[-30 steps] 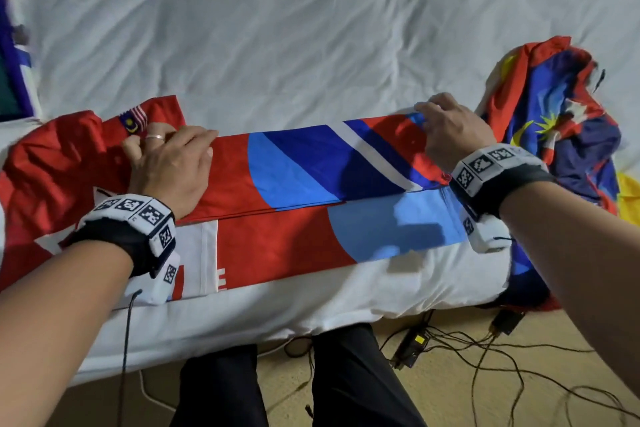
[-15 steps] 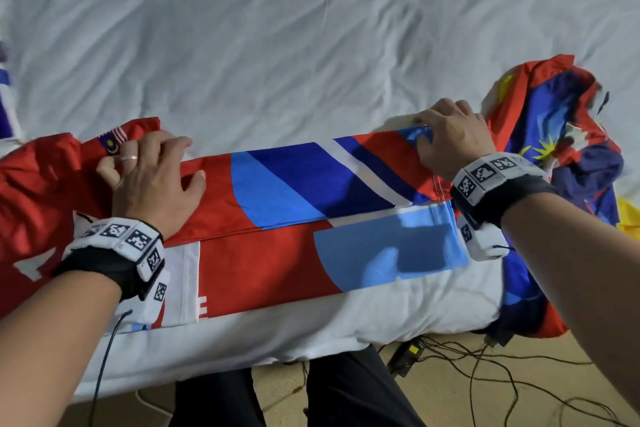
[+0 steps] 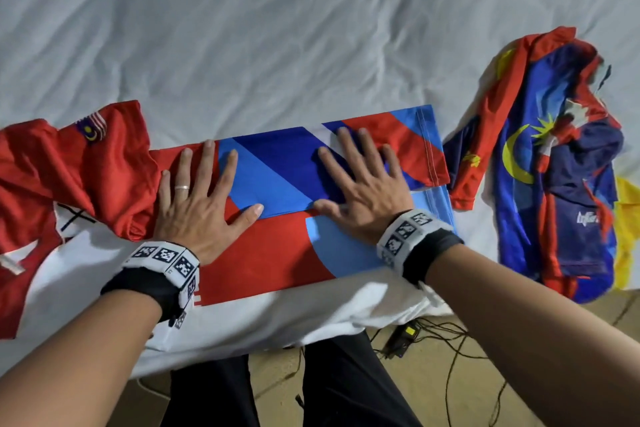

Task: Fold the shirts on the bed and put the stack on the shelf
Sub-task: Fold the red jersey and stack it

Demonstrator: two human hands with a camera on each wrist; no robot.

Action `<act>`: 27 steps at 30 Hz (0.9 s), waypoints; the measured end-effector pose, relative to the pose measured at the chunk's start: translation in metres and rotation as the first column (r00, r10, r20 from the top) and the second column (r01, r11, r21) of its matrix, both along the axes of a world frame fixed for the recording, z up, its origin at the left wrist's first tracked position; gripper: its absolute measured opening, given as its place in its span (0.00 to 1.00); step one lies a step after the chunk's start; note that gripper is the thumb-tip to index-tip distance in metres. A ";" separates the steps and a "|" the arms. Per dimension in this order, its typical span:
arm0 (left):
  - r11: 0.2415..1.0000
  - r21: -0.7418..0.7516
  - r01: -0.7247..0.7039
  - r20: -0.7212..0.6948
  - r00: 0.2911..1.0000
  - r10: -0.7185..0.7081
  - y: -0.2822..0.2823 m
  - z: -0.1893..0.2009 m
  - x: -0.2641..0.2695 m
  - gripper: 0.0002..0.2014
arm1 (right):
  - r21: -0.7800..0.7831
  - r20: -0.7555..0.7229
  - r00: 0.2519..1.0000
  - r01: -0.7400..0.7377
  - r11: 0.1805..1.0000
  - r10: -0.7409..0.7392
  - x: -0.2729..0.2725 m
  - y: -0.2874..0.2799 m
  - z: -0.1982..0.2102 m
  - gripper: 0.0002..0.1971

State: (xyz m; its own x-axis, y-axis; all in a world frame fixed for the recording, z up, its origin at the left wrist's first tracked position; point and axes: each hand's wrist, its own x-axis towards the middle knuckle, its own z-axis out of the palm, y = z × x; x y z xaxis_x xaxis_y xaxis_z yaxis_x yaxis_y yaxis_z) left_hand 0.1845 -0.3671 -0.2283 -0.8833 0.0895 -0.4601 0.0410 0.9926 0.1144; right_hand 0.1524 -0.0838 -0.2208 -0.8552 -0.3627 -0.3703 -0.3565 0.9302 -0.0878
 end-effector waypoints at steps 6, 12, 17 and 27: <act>1.000 0.016 -0.018 0.000 1.000 0.018 0.001 -0.003 0.000 0.49 | 0.120 -0.014 0.979 0.202 0.972 -0.202 -0.015 0.070 0.011 0.43; 1.000 0.022 -0.013 0.015 1.000 0.013 0.001 -0.002 0.000 0.54 | -0.125 -0.065 0.997 -0.047 0.991 0.039 0.008 -0.019 0.005 0.39; 1.000 0.012 -0.028 0.066 0.997 0.027 0.003 0.000 -0.003 0.54 | 0.011 -0.014 0.997 0.080 0.997 -0.079 0.009 0.014 -0.005 0.41; 0.935 0.355 0.024 -0.299 0.950 0.089 -0.012 0.044 0.007 0.32 | -0.045 -0.026 0.997 0.073 0.996 -0.074 -0.020 -0.035 0.039 0.32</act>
